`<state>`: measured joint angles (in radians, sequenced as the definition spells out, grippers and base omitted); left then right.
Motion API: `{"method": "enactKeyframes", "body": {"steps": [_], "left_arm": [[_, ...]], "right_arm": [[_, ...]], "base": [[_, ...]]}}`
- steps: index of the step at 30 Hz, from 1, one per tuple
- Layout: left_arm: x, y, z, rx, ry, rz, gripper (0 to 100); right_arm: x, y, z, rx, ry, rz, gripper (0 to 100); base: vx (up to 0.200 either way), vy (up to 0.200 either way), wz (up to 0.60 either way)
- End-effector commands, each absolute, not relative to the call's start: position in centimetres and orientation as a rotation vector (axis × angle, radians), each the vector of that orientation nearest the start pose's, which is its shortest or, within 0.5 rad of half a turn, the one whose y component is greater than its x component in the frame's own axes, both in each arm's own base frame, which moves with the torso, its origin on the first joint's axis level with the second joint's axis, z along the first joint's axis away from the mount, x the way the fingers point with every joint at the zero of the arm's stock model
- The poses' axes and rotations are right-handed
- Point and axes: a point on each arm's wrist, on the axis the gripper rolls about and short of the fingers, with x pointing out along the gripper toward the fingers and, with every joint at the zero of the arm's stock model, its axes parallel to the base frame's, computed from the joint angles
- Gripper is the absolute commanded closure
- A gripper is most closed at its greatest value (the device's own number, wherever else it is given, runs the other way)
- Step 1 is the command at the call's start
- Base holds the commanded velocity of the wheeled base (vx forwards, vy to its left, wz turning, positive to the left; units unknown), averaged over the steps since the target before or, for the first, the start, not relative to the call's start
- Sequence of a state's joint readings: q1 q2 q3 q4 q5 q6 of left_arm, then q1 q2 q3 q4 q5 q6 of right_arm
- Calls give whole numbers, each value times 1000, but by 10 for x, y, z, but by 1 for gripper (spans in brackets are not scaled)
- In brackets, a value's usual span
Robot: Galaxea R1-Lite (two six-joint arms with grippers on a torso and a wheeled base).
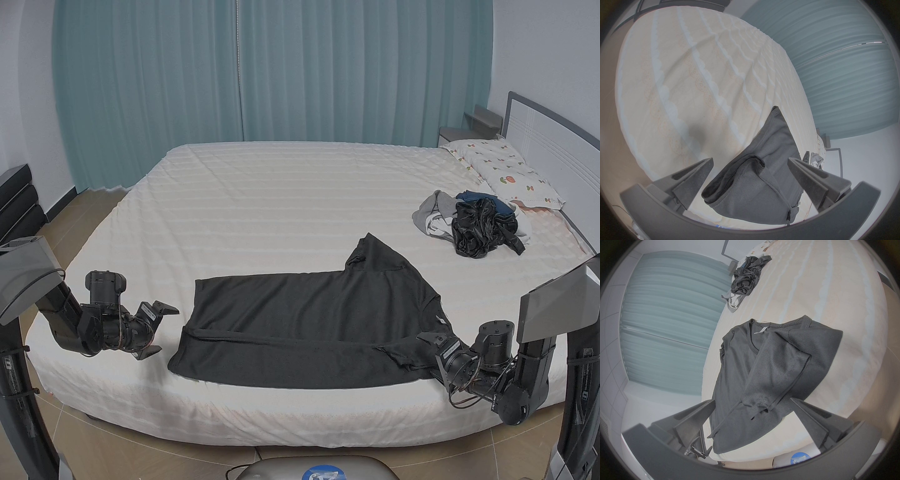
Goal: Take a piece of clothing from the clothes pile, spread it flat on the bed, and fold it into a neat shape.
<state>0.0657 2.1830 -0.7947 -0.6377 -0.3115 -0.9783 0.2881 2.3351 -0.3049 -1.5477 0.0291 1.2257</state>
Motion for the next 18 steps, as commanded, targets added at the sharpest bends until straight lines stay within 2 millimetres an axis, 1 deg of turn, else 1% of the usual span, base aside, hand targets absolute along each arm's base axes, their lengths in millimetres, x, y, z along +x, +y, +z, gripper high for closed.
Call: {"method": "enactKeyframes", "body": {"steps": [1,2,12,18], "left_arm": [[352,16,18,-1068,803,149,0],[352,16,18,-1068,803,149,0],[352,16,18,-1068,801,148,0],[352,16,18,-1068,803,149,0]], "right_arm": [[280,84,-25,1127,604,-25,0],[281,84,-25,1126,603,-23,100],[278,86,-27,1084,598,-37,100],[272,87,-17,1086,587,-18,100]], "base": [[0,0,0],[0,0,0],[0,0,0],[0,0,0]]}}
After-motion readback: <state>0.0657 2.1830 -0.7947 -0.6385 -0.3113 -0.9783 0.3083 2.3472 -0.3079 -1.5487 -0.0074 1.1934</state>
